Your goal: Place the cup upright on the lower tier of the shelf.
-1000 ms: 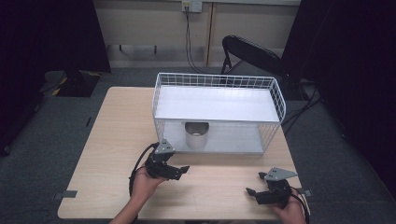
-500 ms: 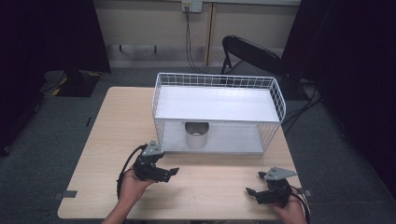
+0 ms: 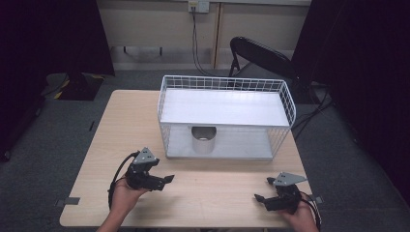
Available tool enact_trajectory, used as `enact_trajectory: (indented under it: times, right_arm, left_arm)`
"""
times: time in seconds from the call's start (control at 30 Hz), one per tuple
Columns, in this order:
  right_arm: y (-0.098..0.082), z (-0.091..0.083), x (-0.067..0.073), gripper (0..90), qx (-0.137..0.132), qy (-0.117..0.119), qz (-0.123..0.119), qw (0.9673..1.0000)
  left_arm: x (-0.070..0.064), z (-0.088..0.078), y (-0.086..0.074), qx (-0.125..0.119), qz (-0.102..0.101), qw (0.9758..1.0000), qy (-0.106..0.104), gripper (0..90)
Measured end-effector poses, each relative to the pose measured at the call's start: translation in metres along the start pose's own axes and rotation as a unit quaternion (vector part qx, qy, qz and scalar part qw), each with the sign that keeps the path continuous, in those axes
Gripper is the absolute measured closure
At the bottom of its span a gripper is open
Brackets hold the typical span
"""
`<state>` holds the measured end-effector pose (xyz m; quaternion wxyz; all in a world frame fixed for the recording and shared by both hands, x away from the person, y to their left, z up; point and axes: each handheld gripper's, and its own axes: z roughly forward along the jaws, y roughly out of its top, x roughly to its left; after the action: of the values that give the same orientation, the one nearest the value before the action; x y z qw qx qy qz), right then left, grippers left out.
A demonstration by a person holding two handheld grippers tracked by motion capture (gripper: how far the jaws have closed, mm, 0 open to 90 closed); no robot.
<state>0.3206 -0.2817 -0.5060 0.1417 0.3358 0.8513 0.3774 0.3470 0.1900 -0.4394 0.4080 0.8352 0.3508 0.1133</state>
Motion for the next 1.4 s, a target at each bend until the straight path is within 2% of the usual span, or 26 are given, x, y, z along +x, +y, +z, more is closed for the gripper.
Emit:
enact_trajectory:
  times: [0.2, 0.43, 0.73, 1.0, 1.17, 1.23, 1.4]
  right_arm:
    - [0.0, 0.0, 0.0, 16.1, 0.0, 0.0, 0.0, 1.0]
    - [0.0, 0.0, 0.0, 16.1, 0.0, 0.0, 0.0, 1.0]
    - [0.0, 0.0, 0.0, 16.1, 0.0, -0.001, 0.001, 1.0]
    - [0.0, 0.0, 0.0, 16.1, 0.0, -0.002, 0.001, 1.0]
    - [0.0, 0.0, 0.001, 16.1, -0.001, -0.003, 0.002, 1.0]
    - [0.0, 0.0, 0.001, 16.1, -0.001, -0.002, 0.002, 1.0]
    - [0.0, 0.0, 0.001, 16.1, -0.001, -0.002, 0.002, 1.0]
  left_arm:
    - [0.005, -0.007, -0.005, 0.001, 0.003, 1.0, 0.002, 15.6]
    - [0.013, -0.016, -0.012, -0.003, -0.003, 1.0, 0.003, 15.5]
    - [0.022, -0.02, -0.021, 0.003, -0.006, 1.0, 0.007, 15.6]
    - [0.033, -0.026, -0.033, 0.013, -0.026, 0.9996, 0.006, 15.6]
    - [0.038, -0.027, -0.041, 0.018, -0.03, 0.9994, 0.01, 15.5]
    - [0.039, -0.026, -0.044, 0.024, -0.022, 0.9994, 0.01, 15.5]
    - [0.042, -0.026, -0.049, 0.029, -0.016, 0.9994, 0.012, 15.5]
